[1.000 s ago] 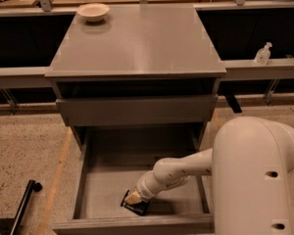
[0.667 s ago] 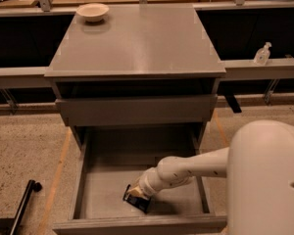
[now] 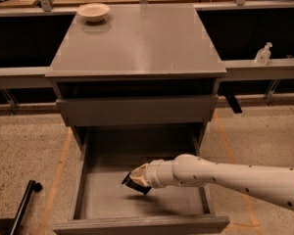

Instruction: Pick rxbar blueberry from middle drawer and place on counter

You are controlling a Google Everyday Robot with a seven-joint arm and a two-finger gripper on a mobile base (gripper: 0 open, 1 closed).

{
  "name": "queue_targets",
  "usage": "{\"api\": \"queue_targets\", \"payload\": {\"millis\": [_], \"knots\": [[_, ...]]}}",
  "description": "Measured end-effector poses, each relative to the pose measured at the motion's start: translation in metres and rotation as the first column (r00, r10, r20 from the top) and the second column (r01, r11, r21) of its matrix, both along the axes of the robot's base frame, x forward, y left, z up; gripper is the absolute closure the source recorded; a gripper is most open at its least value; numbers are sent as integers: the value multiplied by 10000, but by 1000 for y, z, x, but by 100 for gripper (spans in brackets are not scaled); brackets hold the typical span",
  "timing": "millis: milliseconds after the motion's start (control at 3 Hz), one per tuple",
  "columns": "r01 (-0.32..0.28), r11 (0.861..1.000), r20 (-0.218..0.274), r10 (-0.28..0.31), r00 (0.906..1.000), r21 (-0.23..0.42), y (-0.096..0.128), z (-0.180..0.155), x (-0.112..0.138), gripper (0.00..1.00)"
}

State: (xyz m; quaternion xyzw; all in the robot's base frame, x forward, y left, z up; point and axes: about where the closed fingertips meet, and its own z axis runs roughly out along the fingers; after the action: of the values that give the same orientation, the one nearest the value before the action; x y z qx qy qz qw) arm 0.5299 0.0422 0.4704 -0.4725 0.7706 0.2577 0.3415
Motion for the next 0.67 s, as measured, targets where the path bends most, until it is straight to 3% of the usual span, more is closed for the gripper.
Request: {"api": "queue_targets", "payload": {"millis": [333,667], "knots": [[-45,9949,998,-57,9950,1010,-7,49,-1,100],[-172,9822,1763,-163,9842,1869,-20,90,-4,100]]}}
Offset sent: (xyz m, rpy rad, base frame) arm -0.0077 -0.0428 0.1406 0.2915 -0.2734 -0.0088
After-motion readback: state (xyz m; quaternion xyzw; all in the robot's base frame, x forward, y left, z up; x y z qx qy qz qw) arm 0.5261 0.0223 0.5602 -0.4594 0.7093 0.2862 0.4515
